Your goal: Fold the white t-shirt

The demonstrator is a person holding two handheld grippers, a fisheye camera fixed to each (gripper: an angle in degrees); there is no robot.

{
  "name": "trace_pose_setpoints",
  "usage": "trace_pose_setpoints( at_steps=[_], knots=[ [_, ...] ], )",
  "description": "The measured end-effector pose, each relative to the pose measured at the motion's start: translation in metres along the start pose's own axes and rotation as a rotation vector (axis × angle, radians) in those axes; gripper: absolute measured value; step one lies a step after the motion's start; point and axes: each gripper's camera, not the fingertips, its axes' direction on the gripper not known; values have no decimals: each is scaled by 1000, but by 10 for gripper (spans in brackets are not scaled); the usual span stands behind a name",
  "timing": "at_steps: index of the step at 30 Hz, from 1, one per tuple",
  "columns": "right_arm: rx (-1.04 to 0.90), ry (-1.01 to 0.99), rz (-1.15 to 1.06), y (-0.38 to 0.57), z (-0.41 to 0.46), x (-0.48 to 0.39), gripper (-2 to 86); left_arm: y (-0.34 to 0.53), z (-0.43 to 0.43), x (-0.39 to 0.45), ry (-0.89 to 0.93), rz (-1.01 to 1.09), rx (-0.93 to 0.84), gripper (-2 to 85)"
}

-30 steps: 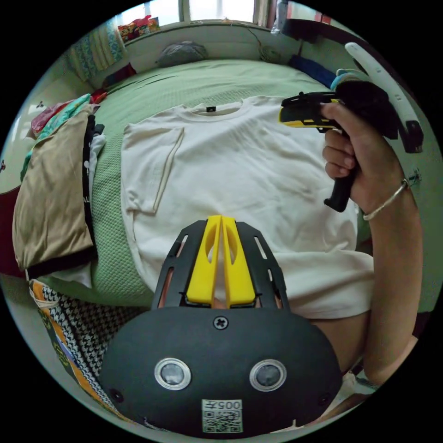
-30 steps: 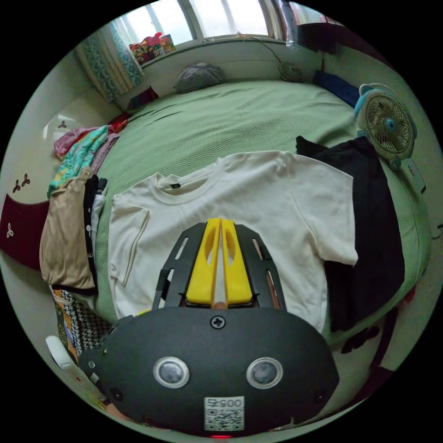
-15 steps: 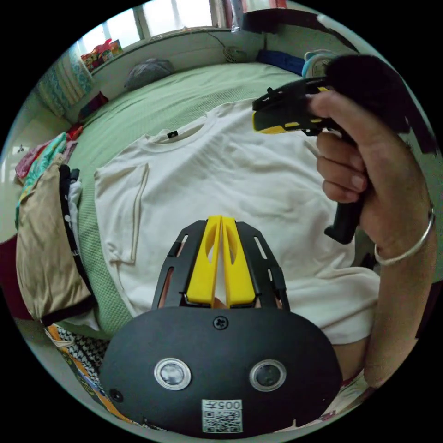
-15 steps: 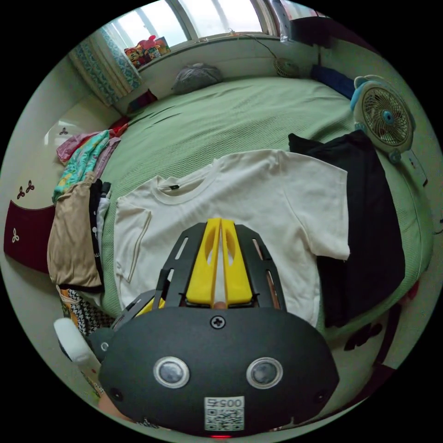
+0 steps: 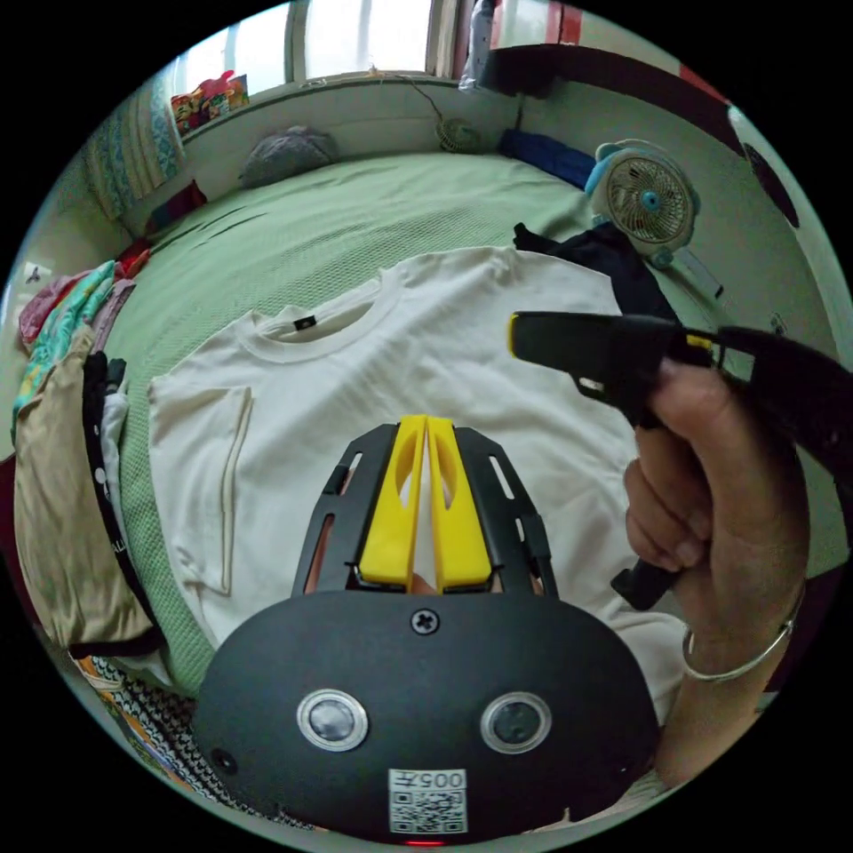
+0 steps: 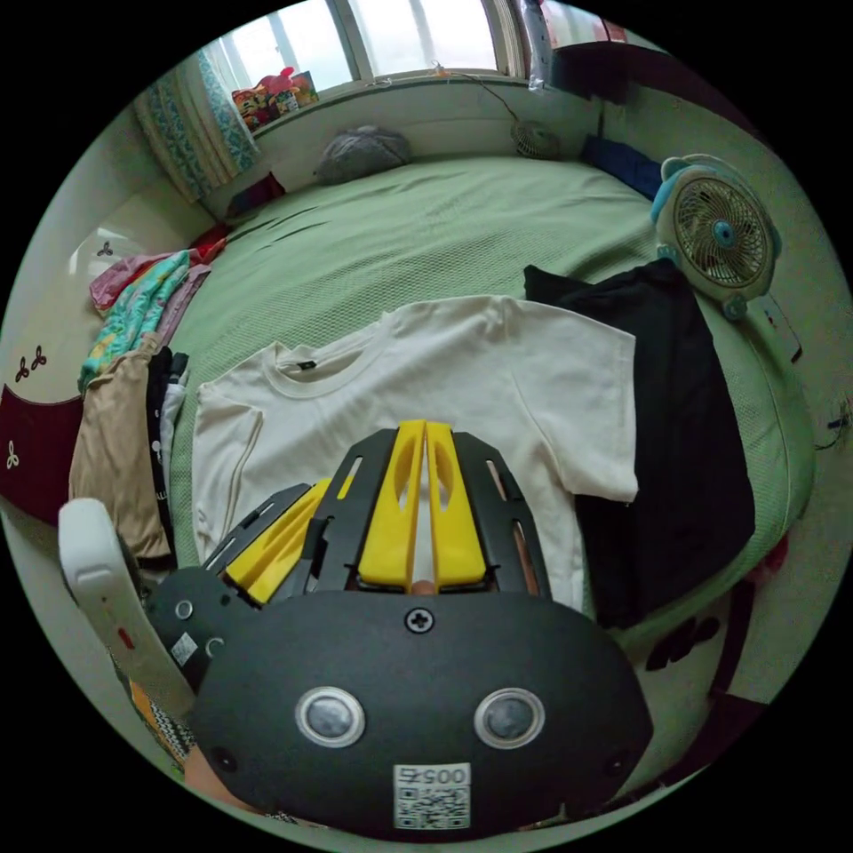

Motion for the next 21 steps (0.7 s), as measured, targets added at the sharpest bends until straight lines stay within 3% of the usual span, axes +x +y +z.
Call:
trace_pose_setpoints(
  at_steps=[9, 21],
  knots=[
    [-19, 6, -22, -3, 1, -3, -10, -24, 7, -2, -3, -33, -83, -5],
    [-63, -10, -77, 3, 4, -12, -10, -51, -5, 2, -6, -7, -55, -6]
  ],
)
